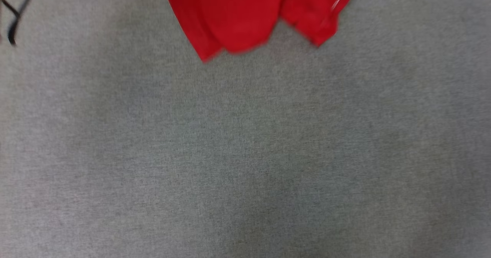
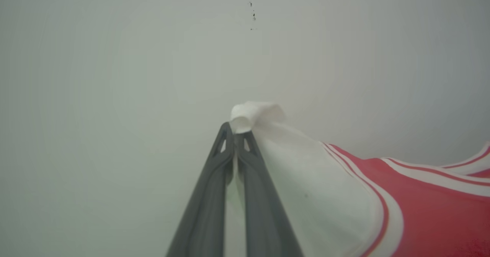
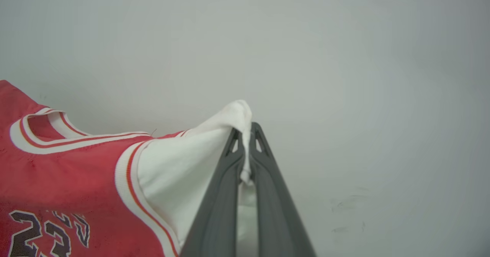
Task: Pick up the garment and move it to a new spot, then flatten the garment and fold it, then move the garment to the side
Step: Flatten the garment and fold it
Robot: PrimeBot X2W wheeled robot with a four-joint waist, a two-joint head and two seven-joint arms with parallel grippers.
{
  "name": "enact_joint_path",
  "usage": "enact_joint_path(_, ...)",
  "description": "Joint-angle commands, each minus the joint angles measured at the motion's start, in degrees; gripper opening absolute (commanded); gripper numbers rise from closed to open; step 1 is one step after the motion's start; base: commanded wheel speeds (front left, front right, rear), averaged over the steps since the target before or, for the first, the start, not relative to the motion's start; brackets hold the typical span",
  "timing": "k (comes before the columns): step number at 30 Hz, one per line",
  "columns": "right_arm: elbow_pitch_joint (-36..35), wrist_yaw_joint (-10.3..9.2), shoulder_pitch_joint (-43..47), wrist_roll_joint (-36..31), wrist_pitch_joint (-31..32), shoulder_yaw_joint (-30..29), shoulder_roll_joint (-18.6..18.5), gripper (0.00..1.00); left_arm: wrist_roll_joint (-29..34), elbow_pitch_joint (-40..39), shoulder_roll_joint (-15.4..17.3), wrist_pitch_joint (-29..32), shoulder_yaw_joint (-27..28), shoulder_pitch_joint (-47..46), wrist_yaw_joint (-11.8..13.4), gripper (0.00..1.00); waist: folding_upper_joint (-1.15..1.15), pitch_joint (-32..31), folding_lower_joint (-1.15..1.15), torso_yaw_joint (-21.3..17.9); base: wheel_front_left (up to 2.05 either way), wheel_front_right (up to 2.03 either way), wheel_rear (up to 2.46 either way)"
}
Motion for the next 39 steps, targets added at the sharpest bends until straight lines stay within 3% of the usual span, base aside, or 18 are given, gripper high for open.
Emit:
enact_joint_path(1, 1.08, -0.04, -4.11, -0.53, -1.54, 0.83, -0.55, 0.0, 0.62, 0.07, -0.41, -1.06, -0.05, -3.04, 0.12, 0.0, 0.0, 3.7, -0.01, 0.67, 0.0, 0.0, 0.0)
enact_joint_path(10, 6.12, -0.04, -19.14, 0.49, -7.43, 6.34, -1.1, 0.0, 2.54, 2.27, -0.42, -3.21, -0.7, -13.44, -0.92, 0.0, 0.0, 9.31, -0.01, 0.93, 0.0, 0.0, 0.0)
enact_joint_path(18, 12.43, -0.04, -21.63, 3.57, -8.9, 12.58, 0.58, 0.0, 0.79, 6.68, -2.39, -3.93, -0.74, -12.57, -1.33, 0.0, 0.0, 13.97, -0.01, 1.55, 0.0, 0.0, 0.0)
enact_joint_path(30, 20.45, -0.04, -13.06, 10.72, -13.35, 19.15, 2.86, 0.0, -3.8, 13.89, -4.47, -10.32, 1.24, -3.0, -3.81, 0.0, 0.0, 12.42, -0.01, 2.48, 0.0, 0.0, 0.0)
enact_joint_path(39, 16.22, -0.03, 8.59, 18.79, -17.44, 24.23, 1.62, 0.0, -7.79, 11.51, -4.24, -13.35, 4.96, 19.72, -4.15, 0.0, 0.0, 0.91, -0.01, 1.96, 0.0, 0.0, 0.0)
